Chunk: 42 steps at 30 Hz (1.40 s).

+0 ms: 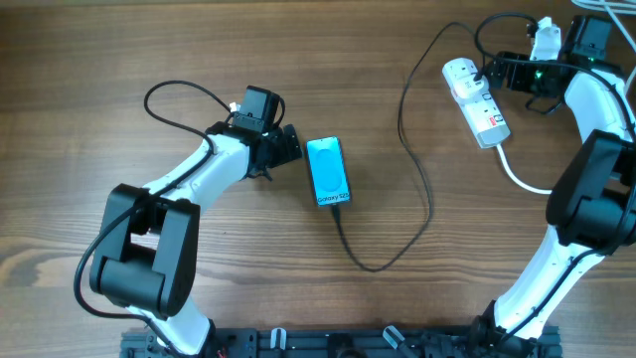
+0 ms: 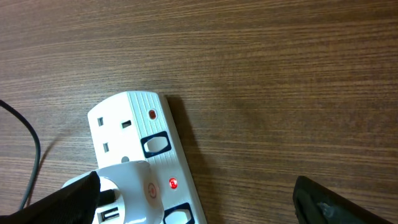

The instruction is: Plug charger to phone and switch on socket

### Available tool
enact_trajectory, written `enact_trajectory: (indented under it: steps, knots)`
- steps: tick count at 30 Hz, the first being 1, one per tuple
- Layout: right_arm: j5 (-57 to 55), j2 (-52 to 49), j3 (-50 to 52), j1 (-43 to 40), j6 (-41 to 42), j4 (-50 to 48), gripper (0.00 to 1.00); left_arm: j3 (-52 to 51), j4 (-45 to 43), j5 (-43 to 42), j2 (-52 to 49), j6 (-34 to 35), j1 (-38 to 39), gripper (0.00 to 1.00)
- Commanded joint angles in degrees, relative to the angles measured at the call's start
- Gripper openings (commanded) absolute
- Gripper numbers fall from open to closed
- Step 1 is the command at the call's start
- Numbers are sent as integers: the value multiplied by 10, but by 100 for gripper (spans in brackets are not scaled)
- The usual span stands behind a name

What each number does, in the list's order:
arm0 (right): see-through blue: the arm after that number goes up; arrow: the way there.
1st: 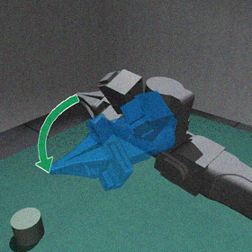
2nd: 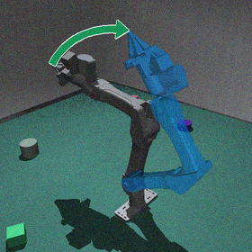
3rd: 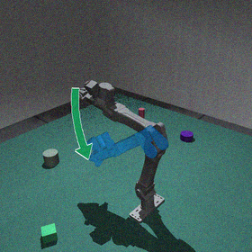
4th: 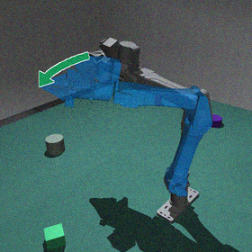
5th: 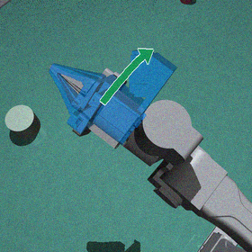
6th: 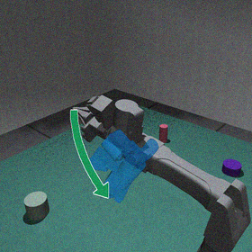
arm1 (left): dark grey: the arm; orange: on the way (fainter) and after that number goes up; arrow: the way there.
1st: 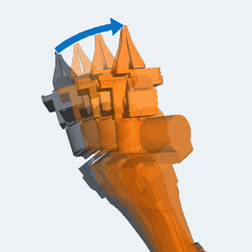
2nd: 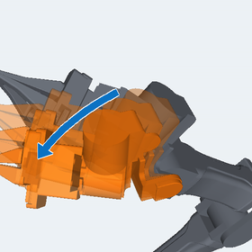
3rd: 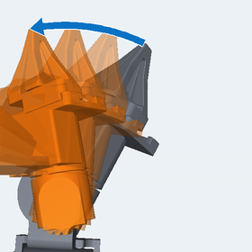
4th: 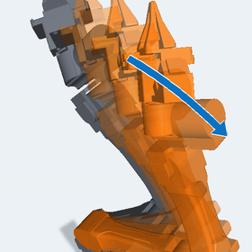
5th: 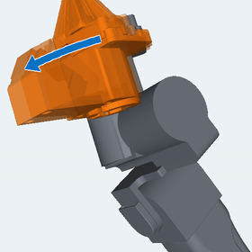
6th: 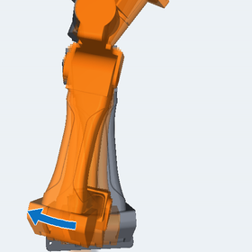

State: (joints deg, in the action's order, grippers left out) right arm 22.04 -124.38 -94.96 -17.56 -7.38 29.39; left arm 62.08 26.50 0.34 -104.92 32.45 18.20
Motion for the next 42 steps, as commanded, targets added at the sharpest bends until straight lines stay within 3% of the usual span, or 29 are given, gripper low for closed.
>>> enact_trajectory:
  steps: [1,29,40,42]
  knots:
    - [7,10,-1,5,0,-2,100,-3,-2,0,-5,2,0,100]
    - [7,10,-1,5,0,-2,100,-3,-2,0,-1,2,0,100]
    - [7,10,-1,5,0,-2,100,-3,-2,20,143,-3,-1,100]
    - [7,10,-1,5,0,-2,100,-3,-1,70,173,-3,-1,100]
